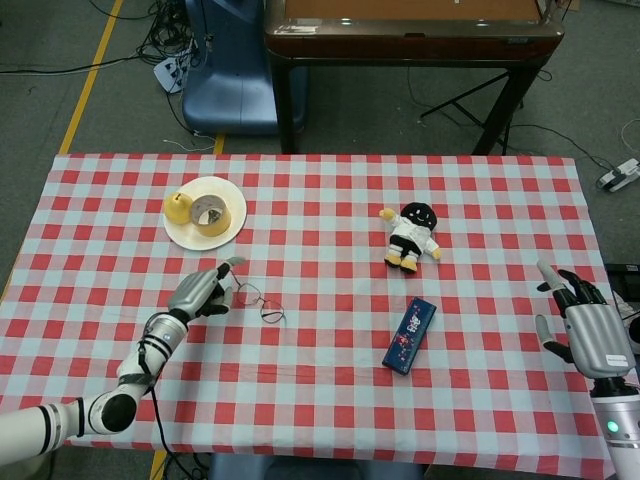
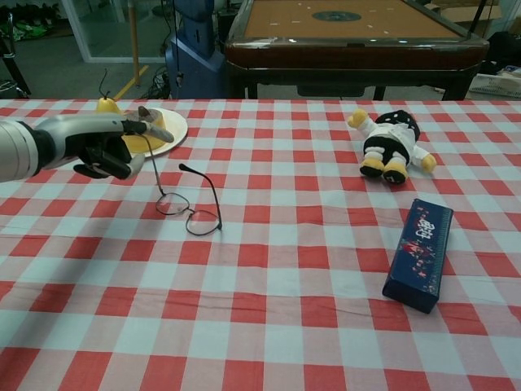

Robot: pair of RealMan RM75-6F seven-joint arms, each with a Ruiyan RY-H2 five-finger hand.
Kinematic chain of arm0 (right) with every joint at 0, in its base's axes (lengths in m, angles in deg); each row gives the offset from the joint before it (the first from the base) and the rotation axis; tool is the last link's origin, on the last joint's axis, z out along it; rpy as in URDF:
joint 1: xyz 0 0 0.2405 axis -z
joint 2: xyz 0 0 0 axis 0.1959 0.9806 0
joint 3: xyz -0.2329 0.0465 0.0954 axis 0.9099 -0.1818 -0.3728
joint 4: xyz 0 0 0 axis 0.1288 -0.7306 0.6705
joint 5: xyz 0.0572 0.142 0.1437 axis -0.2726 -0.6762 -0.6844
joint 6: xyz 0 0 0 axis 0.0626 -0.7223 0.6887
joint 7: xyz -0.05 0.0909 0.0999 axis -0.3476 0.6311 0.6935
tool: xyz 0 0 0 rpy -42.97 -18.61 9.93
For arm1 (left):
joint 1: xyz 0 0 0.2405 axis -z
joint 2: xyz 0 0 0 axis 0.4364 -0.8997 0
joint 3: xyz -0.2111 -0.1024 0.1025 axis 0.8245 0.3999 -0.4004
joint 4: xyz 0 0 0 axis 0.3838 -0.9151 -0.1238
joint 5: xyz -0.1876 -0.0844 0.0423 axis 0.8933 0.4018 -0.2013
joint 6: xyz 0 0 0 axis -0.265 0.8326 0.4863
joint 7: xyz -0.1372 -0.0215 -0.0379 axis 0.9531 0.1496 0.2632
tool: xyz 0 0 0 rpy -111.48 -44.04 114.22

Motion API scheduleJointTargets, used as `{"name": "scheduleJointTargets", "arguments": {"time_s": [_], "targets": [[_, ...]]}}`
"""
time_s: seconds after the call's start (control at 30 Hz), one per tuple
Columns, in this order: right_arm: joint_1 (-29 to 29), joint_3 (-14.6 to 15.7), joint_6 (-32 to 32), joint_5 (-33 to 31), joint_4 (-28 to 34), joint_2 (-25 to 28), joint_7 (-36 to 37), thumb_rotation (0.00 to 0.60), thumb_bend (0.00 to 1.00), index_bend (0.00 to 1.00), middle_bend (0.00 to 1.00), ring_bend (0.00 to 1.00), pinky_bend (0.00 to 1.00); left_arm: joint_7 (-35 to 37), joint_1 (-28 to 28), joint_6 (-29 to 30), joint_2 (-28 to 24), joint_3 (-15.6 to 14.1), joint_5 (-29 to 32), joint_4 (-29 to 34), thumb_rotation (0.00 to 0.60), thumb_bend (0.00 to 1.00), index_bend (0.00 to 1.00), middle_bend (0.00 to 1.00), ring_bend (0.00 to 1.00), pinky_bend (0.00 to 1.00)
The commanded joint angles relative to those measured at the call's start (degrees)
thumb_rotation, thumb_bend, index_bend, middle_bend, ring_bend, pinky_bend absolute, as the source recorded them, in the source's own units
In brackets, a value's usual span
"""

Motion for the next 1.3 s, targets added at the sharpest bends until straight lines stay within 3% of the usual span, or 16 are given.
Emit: {"name": "scheduleJointTargets", "arguments": {"time_s": [0.03, 0.7, 1.07, 1.3], "targets": [[0.0, 0.03, 0.08, -0.03, -0.04, -0.05, 0.02, 0.6, 0.45, 0.0, 0.33, 0.13, 0.19, 0.74, -0.08, -1.01, -0.6, -0.62, -0.91, 1.51, 0.6, 0.72, 0.11, 1.0, 0.99, 1.0], [0.22, 0.06, -0.15, 0.07, -0.27, -0.13, 0.31, 0.6, 0.45, 0.0, 0.33, 0.13, 0.19, -4.41, 2.97, -2.89, 3.07, -7.16, 1.21, 4.12, 0.6, 0.72, 0.11, 1.0, 0.99, 1.0], [0.06, 0.08, 0.12, 0.21, -0.57, -0.39, 0.61, 0.6, 0.45, 0.0, 0.33, 0.13, 0.19, -1.38, 0.98, 1.35, 0.1, -5.24, -1.96, 7.31, 0.6, 0.71, 0.11, 1.0, 0.99, 1.0], [-0.02, 0.03, 0.19, 0.27, -0.72, -0.37, 0.76, 0.6, 0.45, 0.0, 0.33, 0.13, 0.19, -1.58, 0.29, 2.57, -0.36, -5.75, -1.71, 5.0, 0.6, 0.71, 0.11, 1.0, 0.99, 1.0]]}}
